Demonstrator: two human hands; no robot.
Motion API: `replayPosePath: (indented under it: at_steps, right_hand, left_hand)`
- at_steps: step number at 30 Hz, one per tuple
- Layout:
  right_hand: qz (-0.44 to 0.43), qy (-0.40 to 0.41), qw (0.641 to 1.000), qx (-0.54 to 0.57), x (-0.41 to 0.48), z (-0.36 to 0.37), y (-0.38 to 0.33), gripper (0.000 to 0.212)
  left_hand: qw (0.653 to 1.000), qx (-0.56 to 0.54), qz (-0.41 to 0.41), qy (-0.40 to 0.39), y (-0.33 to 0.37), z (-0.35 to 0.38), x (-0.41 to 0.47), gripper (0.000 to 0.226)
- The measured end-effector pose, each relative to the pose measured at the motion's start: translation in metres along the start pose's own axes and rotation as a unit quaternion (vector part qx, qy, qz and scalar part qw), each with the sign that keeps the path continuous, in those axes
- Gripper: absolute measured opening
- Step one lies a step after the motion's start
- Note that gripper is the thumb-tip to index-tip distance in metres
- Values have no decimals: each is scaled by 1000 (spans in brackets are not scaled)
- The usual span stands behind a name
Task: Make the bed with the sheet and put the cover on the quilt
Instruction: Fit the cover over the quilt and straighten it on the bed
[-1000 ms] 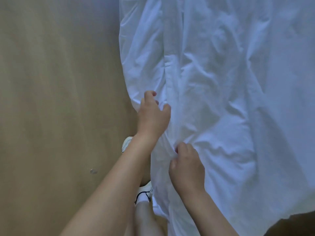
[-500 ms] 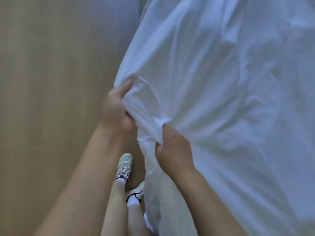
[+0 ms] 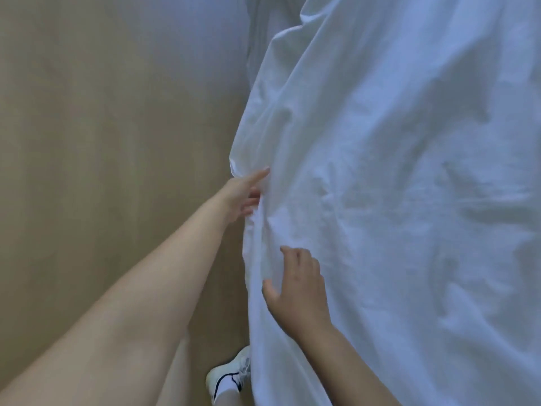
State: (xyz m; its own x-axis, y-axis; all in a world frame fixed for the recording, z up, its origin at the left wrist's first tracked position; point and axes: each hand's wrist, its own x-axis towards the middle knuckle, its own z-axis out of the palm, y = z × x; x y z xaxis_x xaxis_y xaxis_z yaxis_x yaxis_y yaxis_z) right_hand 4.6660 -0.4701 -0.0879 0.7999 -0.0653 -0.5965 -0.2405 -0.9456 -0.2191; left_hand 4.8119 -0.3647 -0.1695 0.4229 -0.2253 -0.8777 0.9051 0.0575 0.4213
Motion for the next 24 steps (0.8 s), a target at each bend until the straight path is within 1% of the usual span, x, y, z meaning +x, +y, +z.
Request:
replayPosePath:
  at_steps: [1, 2, 4, 5, 6, 7, 11, 12, 13, 14, 15, 16, 17, 18, 19, 20, 21, 22, 23, 24]
  right_hand:
    - [20, 15, 1000, 11, 20, -8, -4, 57]
    - [41, 26, 999, 21, 39, -16, -9, 58]
    - [71, 15, 997, 32, 70, -26, -21, 59]
    - [81, 8, 996, 39, 85, -30, -27, 60]
    - [91, 6, 995, 46, 97, -34, -33, 61]
    - [101, 9, 993, 54, 108, -37, -38, 60]
    - [130, 25, 986, 105, 137, -47, -52, 58]
    - [130, 30, 984, 114, 142, -51, -55, 57]
    - [130, 36, 983, 121, 146, -55, -57, 58]
    - [129, 45, 982, 131, 149, -60, -59, 58]
    - [128, 59, 979, 145, 152, -66, -61, 58]
    - [124, 79, 976, 161, 155, -73, -62, 57]
    - [117, 101, 972, 180, 158, -82, -63, 56]
    - [107, 115, 968, 198, 161, -90, -64, 54]
    - [98, 117, 965, 213, 164, -96, -64, 53]
    - [90, 110, 965, 219, 169, -101, -64, 52]
    - [84, 96, 968, 215, 172, -104, -64, 50]
    - [80, 78, 972, 208, 175, -107, -65, 50]
    - [78, 63, 974, 205, 180, -108, -64, 51]
    - [78, 56, 975, 203, 187, -109, -64, 53]
  left_hand:
    - [1000, 21, 0, 9, 11, 6, 21, 38]
    - [998, 46, -1, 34, 22, 11, 38, 50]
    - [990, 99, -15, 96, 39, 8, 59, 84]
    - [986, 126, -16, 110, 46, 5, 66, 91]
    - [984, 143, -6, 110, 52, 2, 68, 91]
    - [986, 137, 8, 98, 56, 0, 74, 90]
    - [999, -4, 22, 31, 84, -6, 81, 94]
    - [1000, -6, 17, 3, 92, -6, 79, 90]
    - [999, 10, 20, -24, 99, -5, 78, 82]
    - [997, 39, 45, -41, 107, -1, 72, 68]
    - [993, 58, 87, -49, 114, 3, 69, 53]
    - [986, 57, 147, -45, 123, 4, 62, 42]
    - [977, 30, 209, -21, 131, -2, 58, 37]
    - [968, -7, 249, 32, 139, -17, 54, 38]
    - [958, -63, 264, 95, 145, -39, 57, 40]
    - [946, -114, 259, 159, 148, -61, 62, 38]
    - [941, -108, 228, 225, 144, -82, 72, 36]
    - [941, -40, 186, 279, 139, -98, 81, 36]
    - [940, 72, 142, 300, 136, -103, 90, 35]
    - [936, 168, 107, 290, 138, -98, 97, 29]
